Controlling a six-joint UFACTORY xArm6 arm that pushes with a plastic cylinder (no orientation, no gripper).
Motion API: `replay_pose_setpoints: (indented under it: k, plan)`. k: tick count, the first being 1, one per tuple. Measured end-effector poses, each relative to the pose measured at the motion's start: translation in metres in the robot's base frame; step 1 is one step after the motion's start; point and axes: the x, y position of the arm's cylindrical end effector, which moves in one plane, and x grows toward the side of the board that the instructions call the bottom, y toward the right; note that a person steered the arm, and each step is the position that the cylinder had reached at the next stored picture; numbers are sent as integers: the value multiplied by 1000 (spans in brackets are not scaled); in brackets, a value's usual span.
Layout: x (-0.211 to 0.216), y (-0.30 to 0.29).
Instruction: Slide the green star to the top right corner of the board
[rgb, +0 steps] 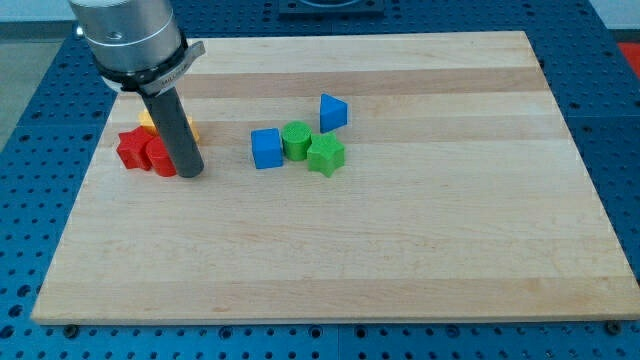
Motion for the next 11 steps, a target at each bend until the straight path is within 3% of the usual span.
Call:
replay_pose_setpoints:
  k: [6,9,11]
  plan:
    - [-15,156]
    - [23,245]
    - [-7,283]
